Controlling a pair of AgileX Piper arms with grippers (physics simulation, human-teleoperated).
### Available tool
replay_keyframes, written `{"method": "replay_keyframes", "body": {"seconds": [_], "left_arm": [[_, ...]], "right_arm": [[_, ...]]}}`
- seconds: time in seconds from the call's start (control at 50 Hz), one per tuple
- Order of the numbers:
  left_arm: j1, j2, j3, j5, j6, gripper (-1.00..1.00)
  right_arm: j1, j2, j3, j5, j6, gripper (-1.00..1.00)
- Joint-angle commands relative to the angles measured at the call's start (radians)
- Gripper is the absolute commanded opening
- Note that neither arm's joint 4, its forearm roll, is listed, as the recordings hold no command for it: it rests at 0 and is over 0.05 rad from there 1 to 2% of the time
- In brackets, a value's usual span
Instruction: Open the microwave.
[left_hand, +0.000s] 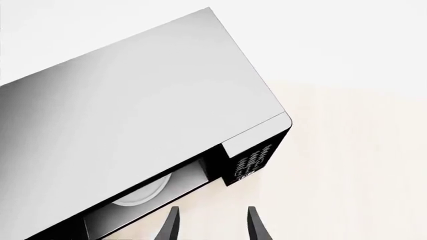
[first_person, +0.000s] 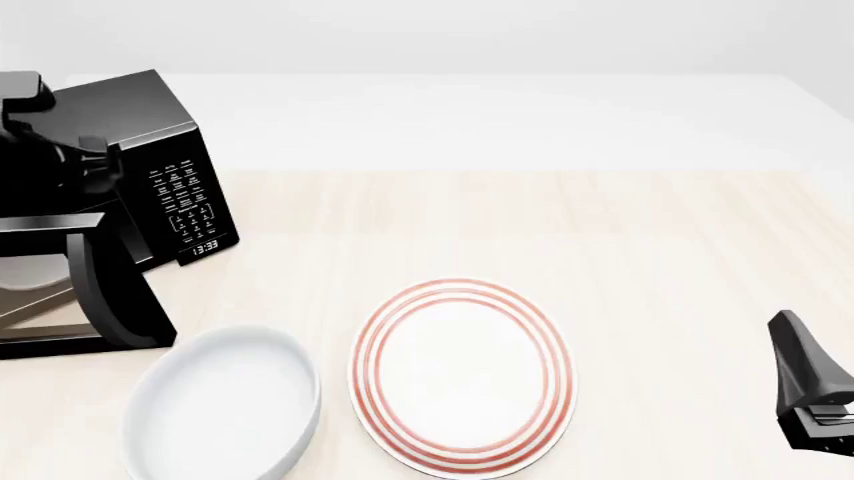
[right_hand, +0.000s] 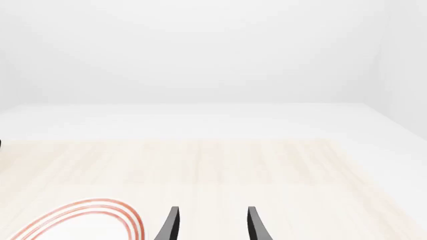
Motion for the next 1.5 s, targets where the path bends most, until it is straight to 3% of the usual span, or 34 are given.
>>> {"method": "replay_keyframes", "body": {"seconds": [0.02, 1.5], "left_arm": [[0.028, 0.031, 0.015, -0.024, 0.003, 1.0], [0.08, -0.007, 0.134, -0.035, 0.026, 1.0]], "right_arm": [[0.0, 0.0, 0.0, 0.0, 0.0, 1.0], [0.0, 0.0, 0.0, 0.0, 0.0, 1.0]]}}
